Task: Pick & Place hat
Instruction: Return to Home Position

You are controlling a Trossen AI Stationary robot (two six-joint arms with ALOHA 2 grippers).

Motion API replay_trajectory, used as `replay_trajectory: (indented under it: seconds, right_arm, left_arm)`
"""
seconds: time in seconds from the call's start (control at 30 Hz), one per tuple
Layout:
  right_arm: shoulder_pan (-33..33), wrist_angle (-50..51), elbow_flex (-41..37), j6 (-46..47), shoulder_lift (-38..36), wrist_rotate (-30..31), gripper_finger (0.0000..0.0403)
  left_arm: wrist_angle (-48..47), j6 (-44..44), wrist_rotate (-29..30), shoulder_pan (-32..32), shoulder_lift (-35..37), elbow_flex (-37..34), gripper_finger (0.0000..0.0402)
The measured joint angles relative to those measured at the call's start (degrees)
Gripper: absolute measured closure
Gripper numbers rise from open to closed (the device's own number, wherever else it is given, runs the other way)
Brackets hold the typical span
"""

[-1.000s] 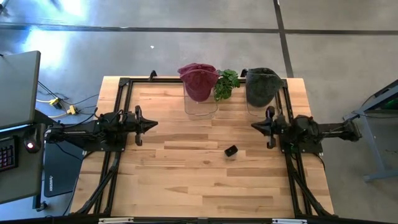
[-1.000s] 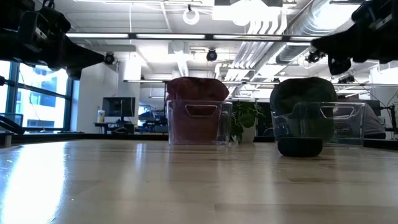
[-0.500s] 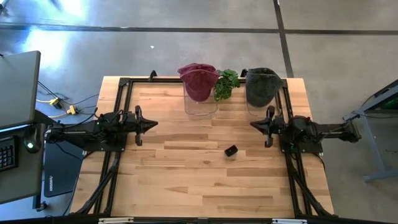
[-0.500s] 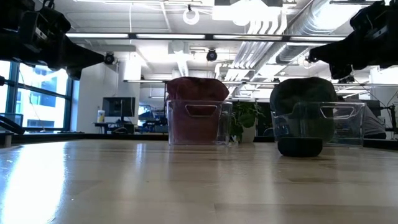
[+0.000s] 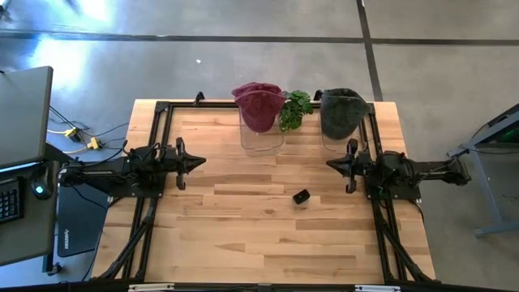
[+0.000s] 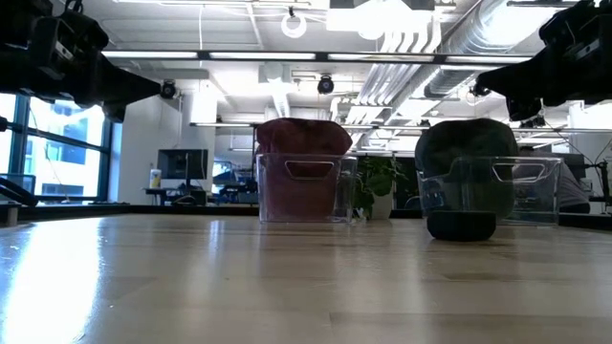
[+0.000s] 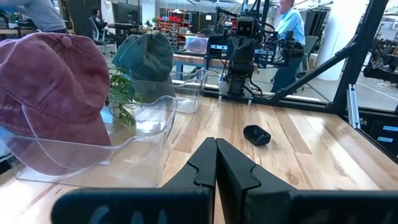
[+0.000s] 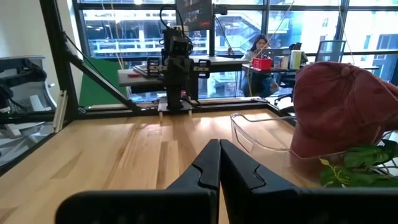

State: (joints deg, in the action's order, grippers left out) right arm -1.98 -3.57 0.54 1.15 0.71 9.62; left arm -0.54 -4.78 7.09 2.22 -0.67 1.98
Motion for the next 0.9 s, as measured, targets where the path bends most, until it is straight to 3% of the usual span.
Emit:
replay_trajectory:
  seconds: [0.9]
  right_arm:
    - [0.0,-0.4,0.0,0.0,0.0,-0.1,0.0402]
  left_arm:
    - [-0.7,0.0,-1.8,-2.3,0.3,0.2,0.0402]
